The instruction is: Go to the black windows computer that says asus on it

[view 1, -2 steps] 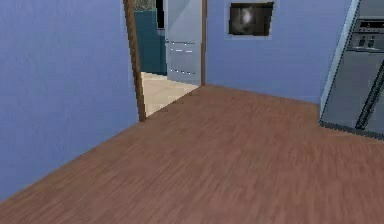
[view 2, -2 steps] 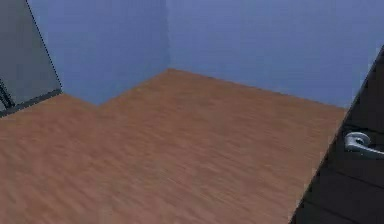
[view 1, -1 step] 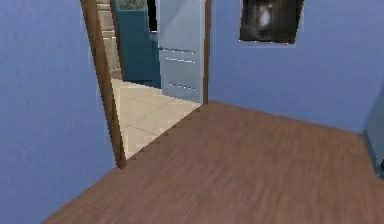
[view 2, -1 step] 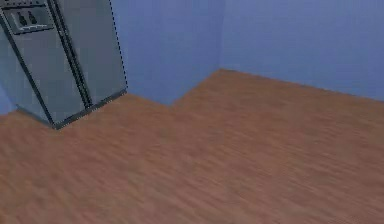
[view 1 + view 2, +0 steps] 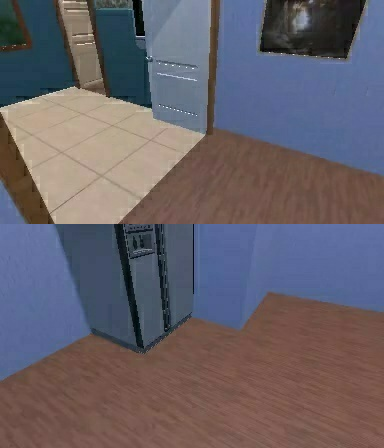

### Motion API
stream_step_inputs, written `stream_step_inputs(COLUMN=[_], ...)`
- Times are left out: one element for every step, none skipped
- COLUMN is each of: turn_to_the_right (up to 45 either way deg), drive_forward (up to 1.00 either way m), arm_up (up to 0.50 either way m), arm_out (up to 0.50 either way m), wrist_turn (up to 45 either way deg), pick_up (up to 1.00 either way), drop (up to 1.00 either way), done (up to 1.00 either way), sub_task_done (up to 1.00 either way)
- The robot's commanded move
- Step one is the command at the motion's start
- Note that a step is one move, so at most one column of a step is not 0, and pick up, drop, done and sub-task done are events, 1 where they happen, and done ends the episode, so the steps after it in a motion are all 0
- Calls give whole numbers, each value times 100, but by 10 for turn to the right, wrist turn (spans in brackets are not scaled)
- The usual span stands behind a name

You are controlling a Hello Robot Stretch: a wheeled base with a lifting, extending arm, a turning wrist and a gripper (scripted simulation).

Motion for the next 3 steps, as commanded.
stream_step_inputs(turn_to_the_right=[-30,0,-90], drive_forward=[0,50,0], arm_up=[0,0,0], arm_out=[0,0,0], wrist_turn=[0,0,0], pick_up=[0,0,0], drop=[0,0,0], done=[0,0,0], sub_task_done=[0,0,0])
